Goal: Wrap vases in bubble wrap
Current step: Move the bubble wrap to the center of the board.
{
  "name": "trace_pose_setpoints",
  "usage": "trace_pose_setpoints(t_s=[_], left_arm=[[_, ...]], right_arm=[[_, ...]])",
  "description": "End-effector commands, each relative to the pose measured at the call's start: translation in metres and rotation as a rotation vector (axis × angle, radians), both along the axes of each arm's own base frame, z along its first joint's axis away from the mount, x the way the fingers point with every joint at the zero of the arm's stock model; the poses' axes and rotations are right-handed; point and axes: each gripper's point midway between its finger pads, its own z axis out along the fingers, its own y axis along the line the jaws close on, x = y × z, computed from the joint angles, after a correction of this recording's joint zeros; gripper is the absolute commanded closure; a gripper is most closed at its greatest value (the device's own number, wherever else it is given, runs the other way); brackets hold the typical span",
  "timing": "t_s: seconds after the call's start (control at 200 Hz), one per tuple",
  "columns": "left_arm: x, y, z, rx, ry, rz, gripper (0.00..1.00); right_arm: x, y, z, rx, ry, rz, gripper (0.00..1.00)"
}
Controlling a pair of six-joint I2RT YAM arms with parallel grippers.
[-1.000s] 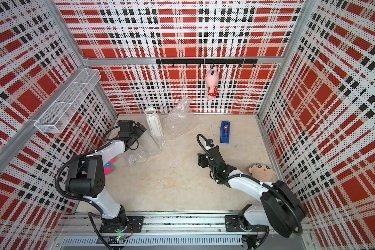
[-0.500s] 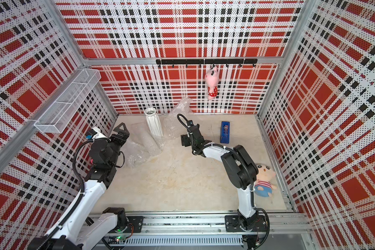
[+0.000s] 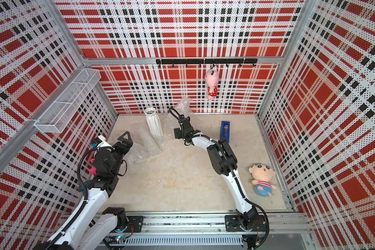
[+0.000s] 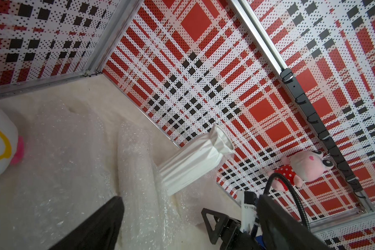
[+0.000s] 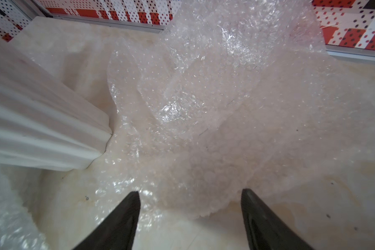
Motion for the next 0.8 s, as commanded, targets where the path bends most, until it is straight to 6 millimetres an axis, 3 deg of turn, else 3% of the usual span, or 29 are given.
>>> trace_pose_setpoints(t_s=[0.0, 0.195, 0.311, 0.431, 0.501, 0.661, 0.696, 0.721, 0.797], left_arm=[[0.001, -0.007, 0.005, -0.002, -0.03, -0.03, 0.01], [0.0, -0.005, 0.007, -0.004, -0.039, -0.025, 0.01], [0.0, -0.005, 0.006, -0.004, -0.035, -0.025, 0.01], [0.003, -0.01, 0.0, 0.008, -0.007, -0.044, 0.01], [0.01, -0.022, -0.004, 0.049, 0.021, -0.083, 0.01], [0.029, -0.068, -0.033, 0.12, 0.148, -0.221, 0.02], [0.034, -0.076, -0.039, 0.152, 0.181, -0.235, 0.02], [0.033, -0.094, -0.045, 0.184, 0.207, -0.277, 0.02], [0.037, -0.124, -0.06, 0.281, 0.274, -0.318, 0.02]], right_arm=[[-0.003, -0.008, -0.032, -0.082, 0.111, -0.019, 0.26], [-0.006, -0.001, -0.061, -0.089, 0.231, -0.009, 0.43], [-0.008, 0.002, -0.069, -0.038, 0.271, 0.009, 0.67], [-0.01, 0.0, -0.054, -0.012, 0.229, 0.009, 0.92], [-0.018, -0.008, -0.032, 0.019, 0.169, 0.003, 0.97], [-0.065, -0.037, 0.012, 0.038, 0.063, 0.021, 0.98], [-0.081, -0.045, 0.015, 0.034, 0.055, 0.033, 0.98], [-0.093, -0.05, 0.015, 0.031, 0.053, 0.039, 0.98], [-0.128, -0.065, 0.015, 0.026, 0.051, 0.062, 0.98]])
